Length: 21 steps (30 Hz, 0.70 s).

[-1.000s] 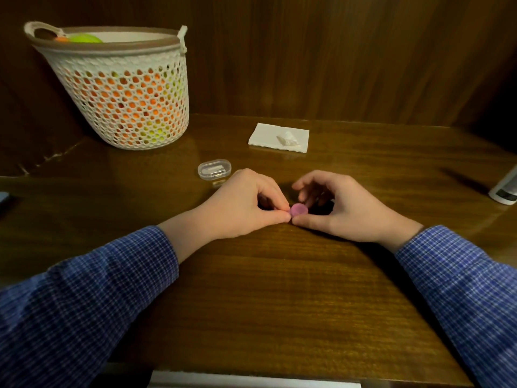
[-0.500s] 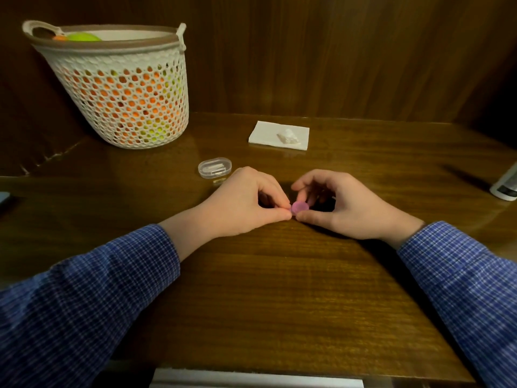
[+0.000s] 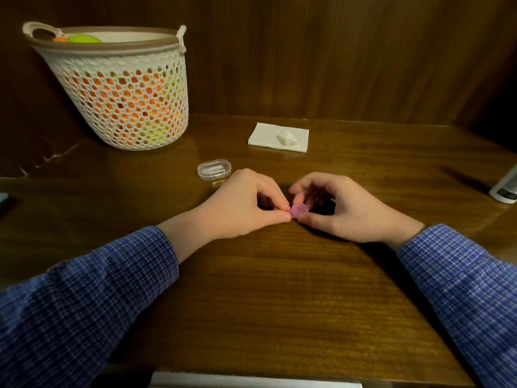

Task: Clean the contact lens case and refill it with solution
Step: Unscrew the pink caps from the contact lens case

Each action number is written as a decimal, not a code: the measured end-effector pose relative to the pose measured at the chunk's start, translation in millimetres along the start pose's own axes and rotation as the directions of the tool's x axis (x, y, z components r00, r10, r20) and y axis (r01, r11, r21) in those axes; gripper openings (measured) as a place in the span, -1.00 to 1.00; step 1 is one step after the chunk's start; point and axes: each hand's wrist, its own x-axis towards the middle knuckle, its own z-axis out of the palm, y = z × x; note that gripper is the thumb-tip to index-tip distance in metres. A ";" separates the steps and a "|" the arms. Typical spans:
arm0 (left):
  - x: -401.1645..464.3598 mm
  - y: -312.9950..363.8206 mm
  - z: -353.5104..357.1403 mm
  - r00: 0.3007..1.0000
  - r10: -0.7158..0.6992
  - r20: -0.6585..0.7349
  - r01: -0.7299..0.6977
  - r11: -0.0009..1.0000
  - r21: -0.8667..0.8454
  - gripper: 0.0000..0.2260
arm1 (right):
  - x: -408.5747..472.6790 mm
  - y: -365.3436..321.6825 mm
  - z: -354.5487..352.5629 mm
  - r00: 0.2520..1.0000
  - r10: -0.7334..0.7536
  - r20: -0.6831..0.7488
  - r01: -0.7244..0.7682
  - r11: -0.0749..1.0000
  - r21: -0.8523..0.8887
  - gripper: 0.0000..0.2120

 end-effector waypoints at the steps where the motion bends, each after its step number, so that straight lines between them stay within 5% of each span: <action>1: 0.0 -0.2 0.1 1.000 0.003 -0.001 -0.003 1.000 -0.001 -0.89 | -0.2 0.1 -0.5 1.000 -0.007 0.004 0.007 1.000 0.011 -0.64; 21: -0.1 -2.3 1.3 1.000 0.003 -0.014 -0.003 1.000 -0.023 -0.88 | -0.9 -1.3 -2.4 1.000 -0.027 0.005 0.027 0.999 0.038 -0.67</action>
